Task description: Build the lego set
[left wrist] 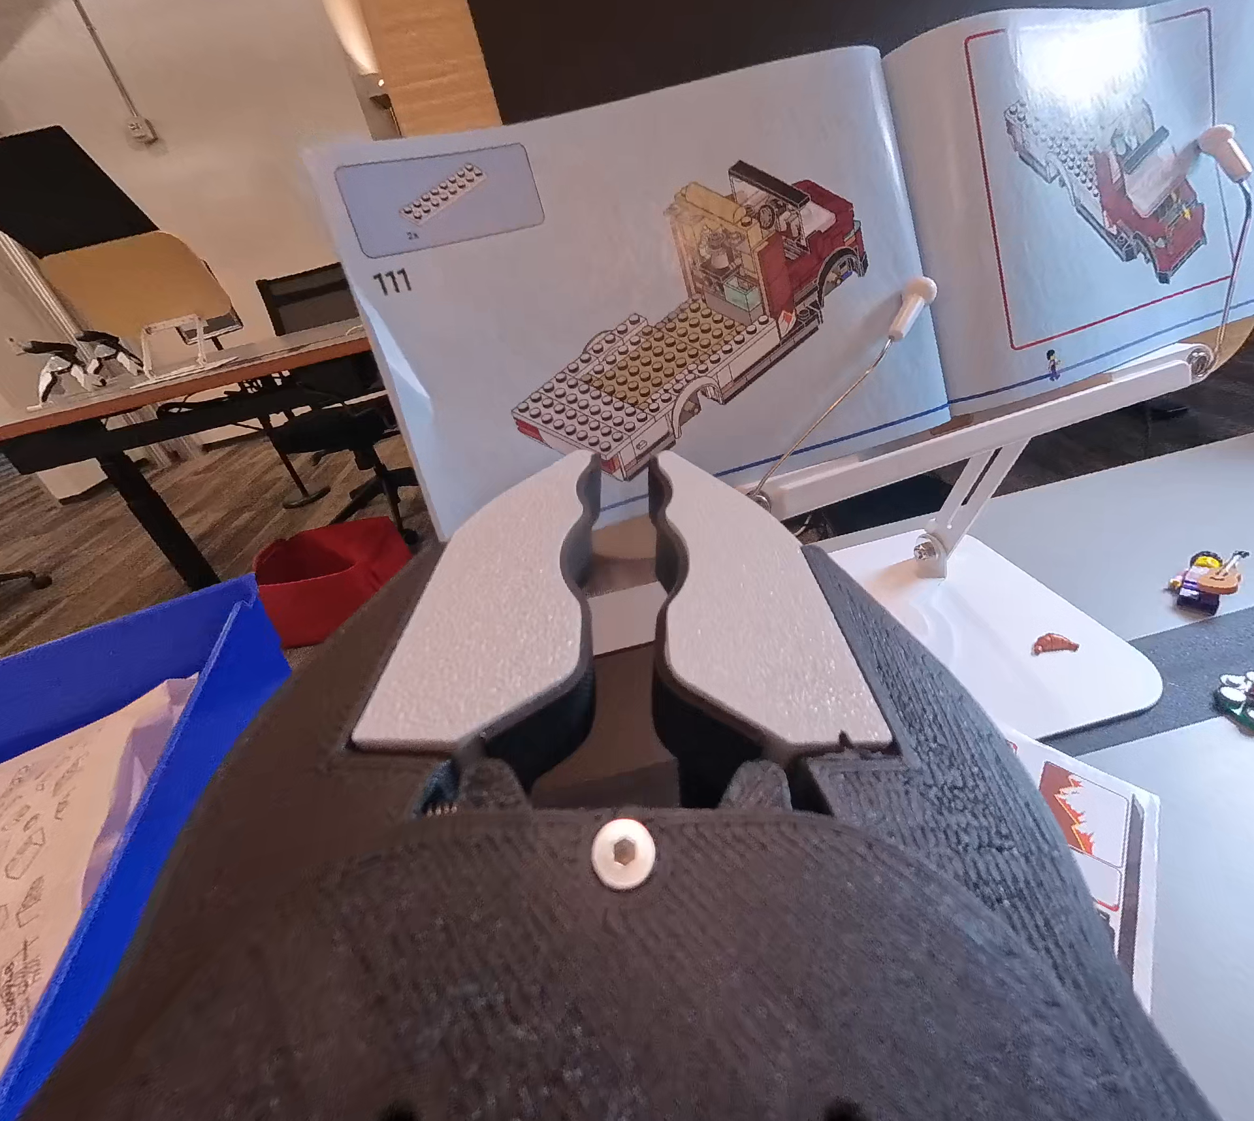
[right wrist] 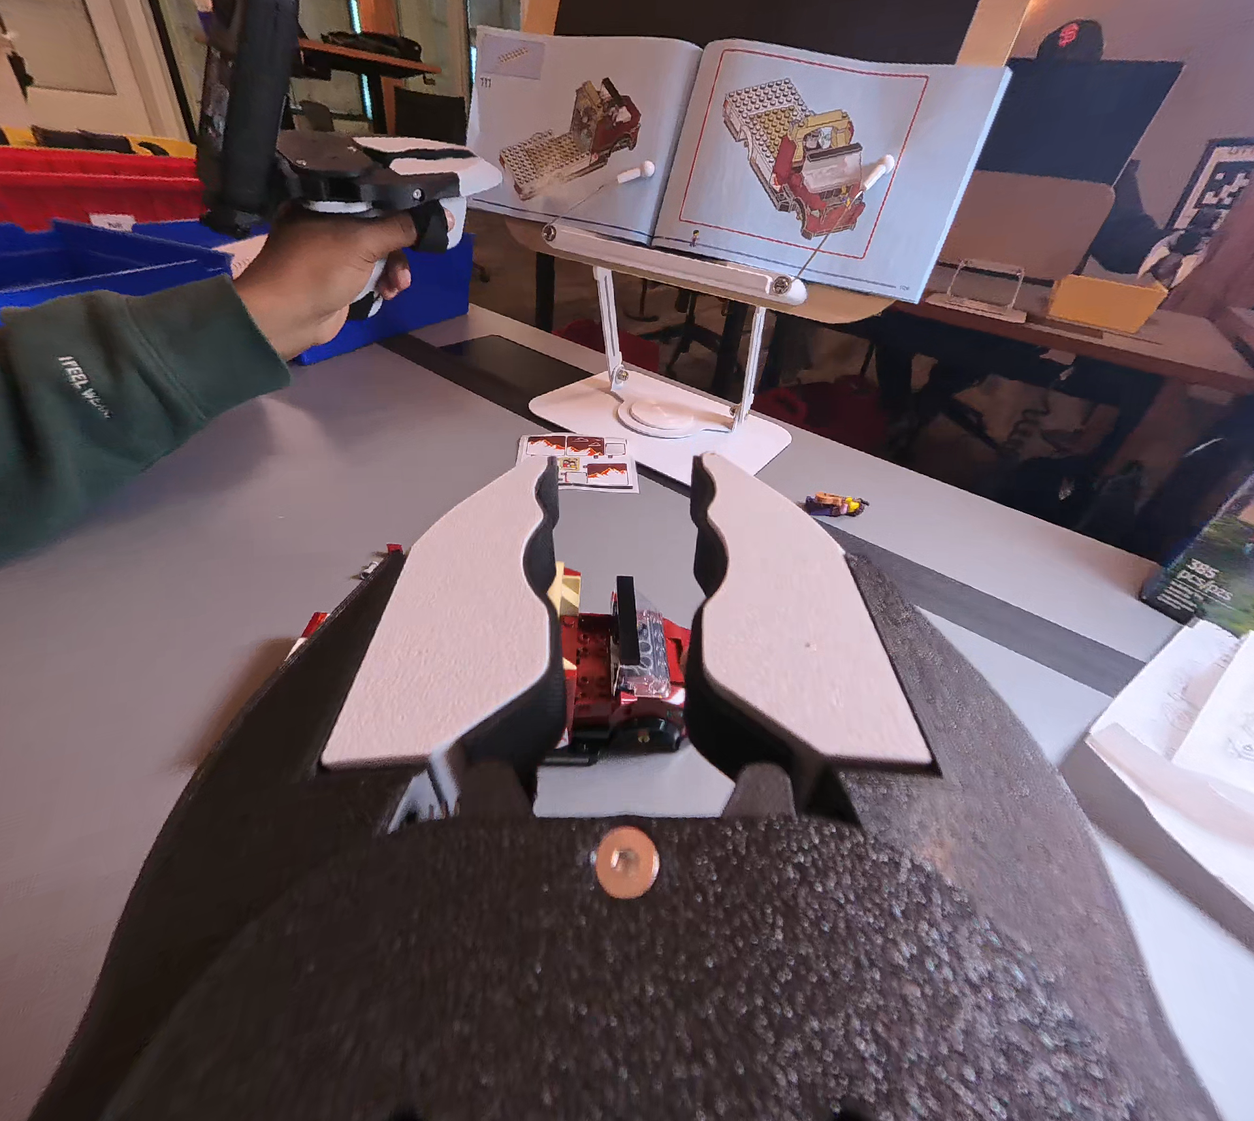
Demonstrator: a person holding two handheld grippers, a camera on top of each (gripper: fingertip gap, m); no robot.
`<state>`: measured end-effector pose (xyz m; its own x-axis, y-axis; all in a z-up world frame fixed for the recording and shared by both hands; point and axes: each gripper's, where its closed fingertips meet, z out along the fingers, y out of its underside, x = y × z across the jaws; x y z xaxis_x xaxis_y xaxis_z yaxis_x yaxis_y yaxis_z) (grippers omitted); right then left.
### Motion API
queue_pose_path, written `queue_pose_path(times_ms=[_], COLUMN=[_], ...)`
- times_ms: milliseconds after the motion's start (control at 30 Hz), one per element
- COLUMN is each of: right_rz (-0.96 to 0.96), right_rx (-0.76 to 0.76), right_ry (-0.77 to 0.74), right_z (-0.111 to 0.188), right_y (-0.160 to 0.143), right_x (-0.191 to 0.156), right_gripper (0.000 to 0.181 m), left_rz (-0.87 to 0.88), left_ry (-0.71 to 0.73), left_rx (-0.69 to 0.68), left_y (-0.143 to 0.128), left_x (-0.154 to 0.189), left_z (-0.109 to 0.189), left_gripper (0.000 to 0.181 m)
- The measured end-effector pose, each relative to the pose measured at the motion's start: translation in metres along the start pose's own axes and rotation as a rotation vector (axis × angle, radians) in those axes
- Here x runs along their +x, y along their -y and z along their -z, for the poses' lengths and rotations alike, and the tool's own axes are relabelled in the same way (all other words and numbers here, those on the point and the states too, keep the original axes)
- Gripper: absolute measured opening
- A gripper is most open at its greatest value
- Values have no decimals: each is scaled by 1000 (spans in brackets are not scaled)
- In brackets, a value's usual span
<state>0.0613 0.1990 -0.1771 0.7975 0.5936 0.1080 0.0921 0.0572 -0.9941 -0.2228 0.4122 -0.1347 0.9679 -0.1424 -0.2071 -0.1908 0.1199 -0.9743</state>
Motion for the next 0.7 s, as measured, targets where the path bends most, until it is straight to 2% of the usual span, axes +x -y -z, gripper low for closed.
queue_pose_path(times_ms=[233, 433, 500, 567, 633, 700], right_rz=[-21, 4, 0, 3, -1, -19], right_rx=[9, 7, -5, -17, -16, -17], right_ry=[-24, -1, 19, 34, 49, 65], right_z=[7, 15, 17, 20, 25, 29], right_y=[0, -3, -7, -9, -8, -8], right_x=[5, -8, -14, -20, -23, -24], right_gripper=[38, 38, 38, 38, 38, 37], left_rz=[3, 25, 84, 135, 161, 74], left_ry=[-29, -110, -182, -257, -313, -295], left_rx=[0, 12, 29, 44, 58, 12], left_y=[0, 5, 25, 57, 90, 106], left_x=[19, 50, 59, 58, 43, 8], left_z=[18, 64, 92, 126, 165, 198], left_gripper=[14, 12, 9, 10, 12, 12])
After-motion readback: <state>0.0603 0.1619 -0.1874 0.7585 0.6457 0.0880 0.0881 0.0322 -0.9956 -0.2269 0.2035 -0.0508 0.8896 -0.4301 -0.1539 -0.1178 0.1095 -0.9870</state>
